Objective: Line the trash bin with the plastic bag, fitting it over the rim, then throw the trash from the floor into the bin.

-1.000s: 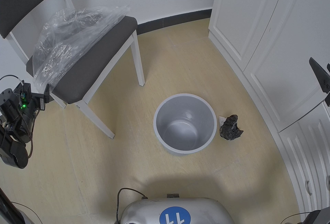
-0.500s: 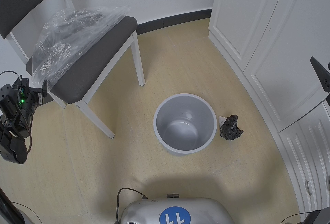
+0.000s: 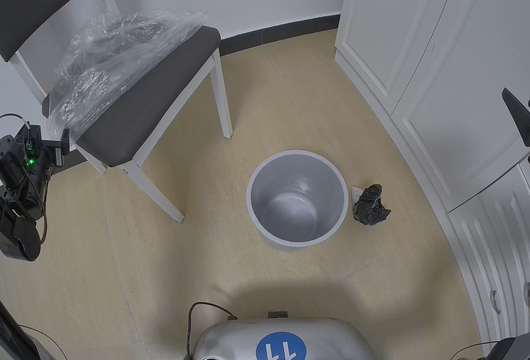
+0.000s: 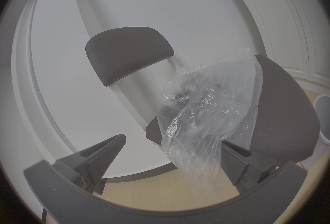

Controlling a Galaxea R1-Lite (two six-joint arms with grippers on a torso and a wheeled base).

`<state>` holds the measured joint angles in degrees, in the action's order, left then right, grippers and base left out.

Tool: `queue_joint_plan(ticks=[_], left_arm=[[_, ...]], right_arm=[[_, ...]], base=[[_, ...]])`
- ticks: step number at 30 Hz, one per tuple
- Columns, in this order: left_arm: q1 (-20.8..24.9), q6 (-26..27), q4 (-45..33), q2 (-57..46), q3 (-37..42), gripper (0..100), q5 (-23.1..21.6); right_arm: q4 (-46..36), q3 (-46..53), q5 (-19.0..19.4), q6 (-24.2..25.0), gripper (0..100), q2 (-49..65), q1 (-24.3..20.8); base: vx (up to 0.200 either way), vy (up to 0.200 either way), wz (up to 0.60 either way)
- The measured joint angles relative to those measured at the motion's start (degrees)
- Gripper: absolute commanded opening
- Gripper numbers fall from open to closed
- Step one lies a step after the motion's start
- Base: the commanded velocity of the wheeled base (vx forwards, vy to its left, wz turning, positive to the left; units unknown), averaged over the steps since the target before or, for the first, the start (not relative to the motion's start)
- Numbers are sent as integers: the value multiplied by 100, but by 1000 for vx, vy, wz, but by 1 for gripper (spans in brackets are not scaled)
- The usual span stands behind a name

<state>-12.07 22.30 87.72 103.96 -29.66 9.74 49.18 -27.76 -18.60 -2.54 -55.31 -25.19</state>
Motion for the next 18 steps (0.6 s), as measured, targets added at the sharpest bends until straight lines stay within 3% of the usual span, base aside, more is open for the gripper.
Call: queue_joint_plan(ticks=[18], left_arm=[[-39,11,2,83,-402,100,7]], right_arm=[[-5,20,-2,-6,100,96,-2]], base=[[0,0,0]])
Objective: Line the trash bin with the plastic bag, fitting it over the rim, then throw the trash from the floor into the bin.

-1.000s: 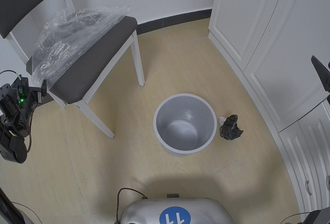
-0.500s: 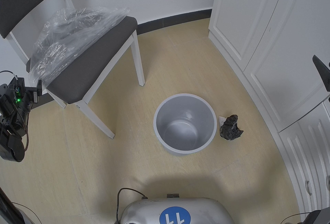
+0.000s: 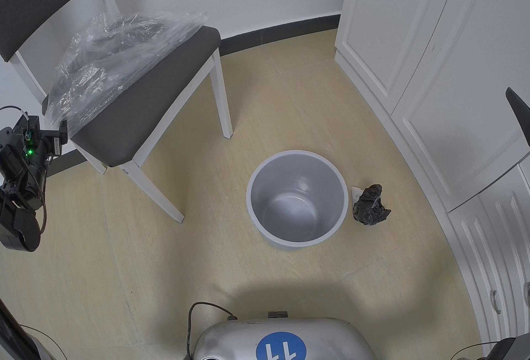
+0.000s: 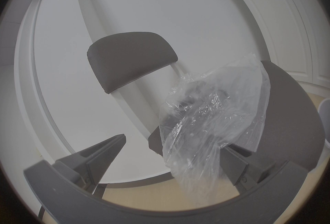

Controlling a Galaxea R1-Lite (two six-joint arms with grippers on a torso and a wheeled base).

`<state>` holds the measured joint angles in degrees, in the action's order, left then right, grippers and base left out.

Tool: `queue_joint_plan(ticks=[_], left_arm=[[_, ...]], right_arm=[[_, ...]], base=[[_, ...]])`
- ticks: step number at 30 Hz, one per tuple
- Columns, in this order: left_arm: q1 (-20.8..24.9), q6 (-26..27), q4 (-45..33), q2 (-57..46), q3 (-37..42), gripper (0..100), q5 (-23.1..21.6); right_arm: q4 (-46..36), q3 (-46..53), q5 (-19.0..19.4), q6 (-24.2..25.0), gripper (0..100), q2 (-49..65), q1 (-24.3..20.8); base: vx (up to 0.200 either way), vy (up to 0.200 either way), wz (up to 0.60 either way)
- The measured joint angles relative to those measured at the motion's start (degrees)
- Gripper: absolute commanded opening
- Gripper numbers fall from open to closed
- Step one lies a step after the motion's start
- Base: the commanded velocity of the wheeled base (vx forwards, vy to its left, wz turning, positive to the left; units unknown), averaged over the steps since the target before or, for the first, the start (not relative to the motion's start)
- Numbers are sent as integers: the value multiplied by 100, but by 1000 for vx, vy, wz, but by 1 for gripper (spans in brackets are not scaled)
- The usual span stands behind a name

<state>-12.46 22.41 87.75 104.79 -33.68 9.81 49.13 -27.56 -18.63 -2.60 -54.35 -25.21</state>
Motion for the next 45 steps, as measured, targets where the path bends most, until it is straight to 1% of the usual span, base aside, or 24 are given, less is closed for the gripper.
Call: queue_joint_plan(ticks=[13,14,21,29,34,38,41,45], left_arm=[[9,9,2,28,-116,100,0],[9,6,4,28,-118,0,1],[9,-22,2,34,-57,0,0],[-7,-126,4,-44,284,0,-18],[28,-405,4,-339,645,0,-21],[94,-555,2,-673,857,0,-18],[196,-744,-2,-925,1031,0,-18],[373,-933,-11,-1196,1221,0,-18]], right_arm=[[-9,6,0,-2,100,2,0],[-9,6,0,-2,100,-1,0],[-24,33,5,-5,100,-33,0],[-13,141,0,-11,100,-91,0],[35,122,-6,-123,100,-149,-11],[52,-157,-23,-202,100,-277,-56],[57,-378,-94,-196,100,-467,-74],[60,-328,-182,-139,100,-635,-133]], base=[[0,0,0],[0,0,0],[0,0,0],[0,0,0],[0,0,0],[0,0,0],[0,0,0],[0,0,0]])
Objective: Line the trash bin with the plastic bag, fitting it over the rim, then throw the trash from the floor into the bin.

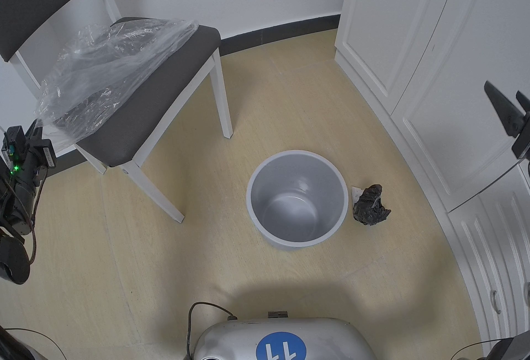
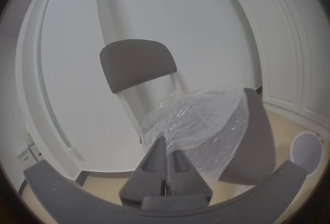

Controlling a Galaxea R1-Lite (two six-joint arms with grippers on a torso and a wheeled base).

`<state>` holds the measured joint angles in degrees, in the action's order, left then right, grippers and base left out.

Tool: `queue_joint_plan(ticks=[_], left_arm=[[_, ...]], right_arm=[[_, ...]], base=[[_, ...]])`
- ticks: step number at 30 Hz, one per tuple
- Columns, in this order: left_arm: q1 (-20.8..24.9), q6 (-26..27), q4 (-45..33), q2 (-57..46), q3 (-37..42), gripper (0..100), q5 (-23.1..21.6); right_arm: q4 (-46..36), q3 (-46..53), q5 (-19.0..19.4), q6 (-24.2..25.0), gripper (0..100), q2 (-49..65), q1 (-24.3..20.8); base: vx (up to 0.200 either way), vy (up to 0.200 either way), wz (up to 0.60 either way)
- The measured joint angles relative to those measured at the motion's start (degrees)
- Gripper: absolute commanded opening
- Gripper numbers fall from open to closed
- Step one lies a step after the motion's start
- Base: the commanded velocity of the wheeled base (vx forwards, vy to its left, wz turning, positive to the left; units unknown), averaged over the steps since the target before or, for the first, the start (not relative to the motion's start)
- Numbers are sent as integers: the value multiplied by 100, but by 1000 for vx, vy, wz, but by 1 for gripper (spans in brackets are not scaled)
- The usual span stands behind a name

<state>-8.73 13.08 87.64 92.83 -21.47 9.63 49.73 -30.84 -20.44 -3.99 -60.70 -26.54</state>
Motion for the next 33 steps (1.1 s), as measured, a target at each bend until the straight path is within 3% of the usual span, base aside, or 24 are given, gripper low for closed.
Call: queue_joint_plan(ticks=[8,13,16,33], left_arm=[[1103,-241,-18,-505,243,0,22],[1887,-316,-20,-780,328,0,174],[2253,-367,-27,-970,367,0,252],[4707,-468,-889,-2180,452,0,811]], right_arm=[[20,240,-82,507,100,-379,-628],[369,205,-88,1490,100,-892,-1113],[835,163,-74,1824,100,-1276,-1268],[1180,354,-55,2004,100,-2174,-1762]], base=[[0,0,0],[0,0,0],[0,0,0],[0,0,0]])
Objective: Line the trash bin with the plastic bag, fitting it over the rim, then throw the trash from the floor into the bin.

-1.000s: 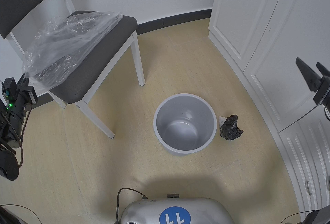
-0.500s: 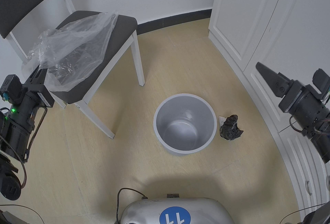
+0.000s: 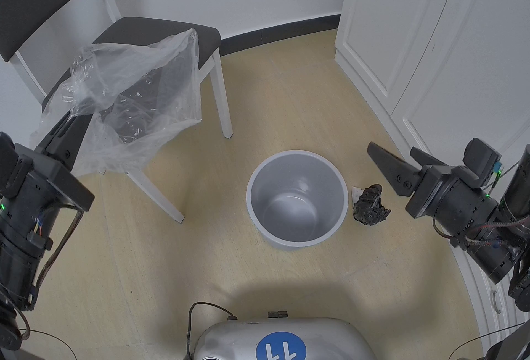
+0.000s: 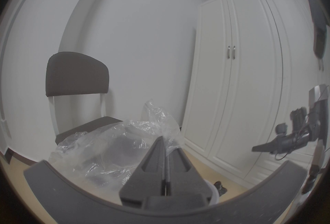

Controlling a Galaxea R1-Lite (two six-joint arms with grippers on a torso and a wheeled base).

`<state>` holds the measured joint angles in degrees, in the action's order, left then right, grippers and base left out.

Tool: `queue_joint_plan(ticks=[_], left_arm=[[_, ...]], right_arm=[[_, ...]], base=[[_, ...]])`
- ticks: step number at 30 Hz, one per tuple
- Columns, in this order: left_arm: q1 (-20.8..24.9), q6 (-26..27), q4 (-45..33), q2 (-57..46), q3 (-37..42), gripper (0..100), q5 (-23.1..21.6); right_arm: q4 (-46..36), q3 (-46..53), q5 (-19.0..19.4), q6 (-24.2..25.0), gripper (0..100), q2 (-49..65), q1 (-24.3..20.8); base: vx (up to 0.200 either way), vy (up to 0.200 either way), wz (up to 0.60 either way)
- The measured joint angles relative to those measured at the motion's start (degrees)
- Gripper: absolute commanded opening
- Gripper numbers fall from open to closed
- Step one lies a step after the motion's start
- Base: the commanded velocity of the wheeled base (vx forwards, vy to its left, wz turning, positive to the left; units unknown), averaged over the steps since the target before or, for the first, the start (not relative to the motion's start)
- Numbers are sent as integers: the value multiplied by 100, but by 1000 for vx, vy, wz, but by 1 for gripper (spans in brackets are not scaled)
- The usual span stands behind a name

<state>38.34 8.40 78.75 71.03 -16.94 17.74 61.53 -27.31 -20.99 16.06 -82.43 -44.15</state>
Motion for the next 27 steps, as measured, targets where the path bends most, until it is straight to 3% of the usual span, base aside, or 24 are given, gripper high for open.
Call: queue_joint_plan(ticks=[12,27], left_arm=[[794,-189,-55,-345,24,0,71],[1303,-542,-56,-461,138,0,46]], right_arm=[[9,113,11,110,100,-166,-355],[-57,-30,17,168,100,-169,-430]], base=[[0,0,0],[0,0,0]])
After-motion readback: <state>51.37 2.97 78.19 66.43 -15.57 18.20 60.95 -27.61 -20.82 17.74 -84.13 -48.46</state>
